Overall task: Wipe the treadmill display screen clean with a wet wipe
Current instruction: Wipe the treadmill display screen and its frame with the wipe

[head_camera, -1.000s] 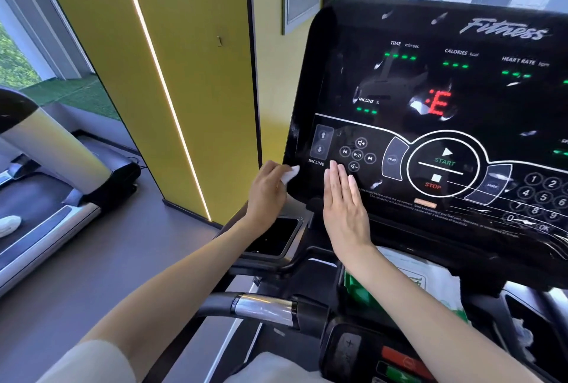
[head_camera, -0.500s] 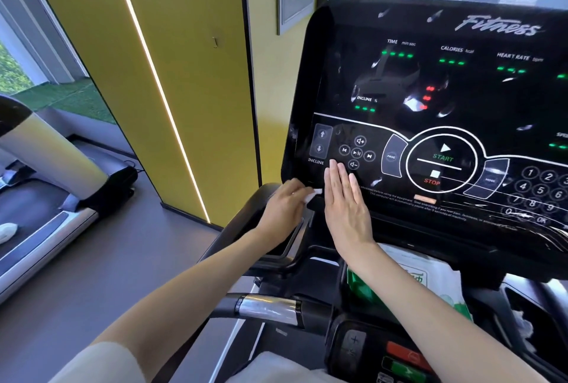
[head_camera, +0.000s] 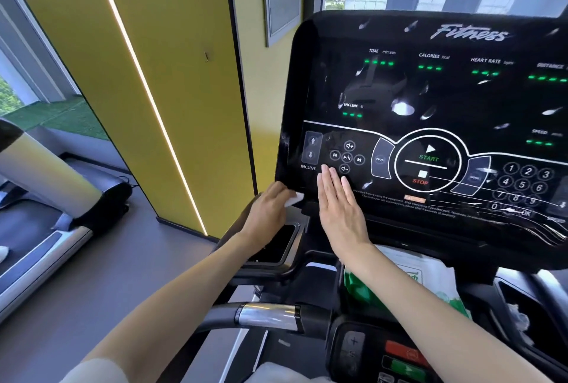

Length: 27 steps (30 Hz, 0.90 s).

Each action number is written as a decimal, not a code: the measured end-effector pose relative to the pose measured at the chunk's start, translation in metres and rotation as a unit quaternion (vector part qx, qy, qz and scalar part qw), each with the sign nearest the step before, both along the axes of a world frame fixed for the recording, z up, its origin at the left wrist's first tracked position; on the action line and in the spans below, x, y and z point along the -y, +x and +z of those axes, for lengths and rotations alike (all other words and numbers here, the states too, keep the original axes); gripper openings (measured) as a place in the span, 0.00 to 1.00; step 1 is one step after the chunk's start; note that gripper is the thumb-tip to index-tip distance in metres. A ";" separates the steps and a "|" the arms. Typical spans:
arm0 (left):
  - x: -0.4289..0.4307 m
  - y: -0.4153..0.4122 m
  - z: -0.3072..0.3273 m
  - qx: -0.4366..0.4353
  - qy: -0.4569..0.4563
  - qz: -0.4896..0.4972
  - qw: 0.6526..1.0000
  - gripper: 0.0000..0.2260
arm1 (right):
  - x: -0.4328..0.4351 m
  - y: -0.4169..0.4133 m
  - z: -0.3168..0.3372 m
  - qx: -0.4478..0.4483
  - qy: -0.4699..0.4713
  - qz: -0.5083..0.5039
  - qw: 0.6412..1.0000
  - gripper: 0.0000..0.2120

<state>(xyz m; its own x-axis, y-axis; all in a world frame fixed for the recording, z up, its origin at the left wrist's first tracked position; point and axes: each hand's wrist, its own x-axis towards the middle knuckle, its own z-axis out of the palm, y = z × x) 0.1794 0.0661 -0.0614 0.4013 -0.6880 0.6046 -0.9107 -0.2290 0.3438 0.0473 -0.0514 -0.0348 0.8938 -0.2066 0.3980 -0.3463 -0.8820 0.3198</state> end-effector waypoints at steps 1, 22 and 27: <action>0.004 0.004 0.007 -0.015 -0.022 0.017 0.999 0.13 | 0.001 -0.001 0.000 0.010 0.002 0.010 1.000 0.30; 0.138 0.050 0.239 -0.147 -0.260 0.232 0.926 0.08 | 0.097 0.016 0.169 0.213 0.066 -0.032 0.974 0.34; 0.163 0.020 0.236 -0.002 -0.231 0.163 0.959 0.10 | 0.108 0.017 0.177 0.142 0.040 -0.032 0.989 0.38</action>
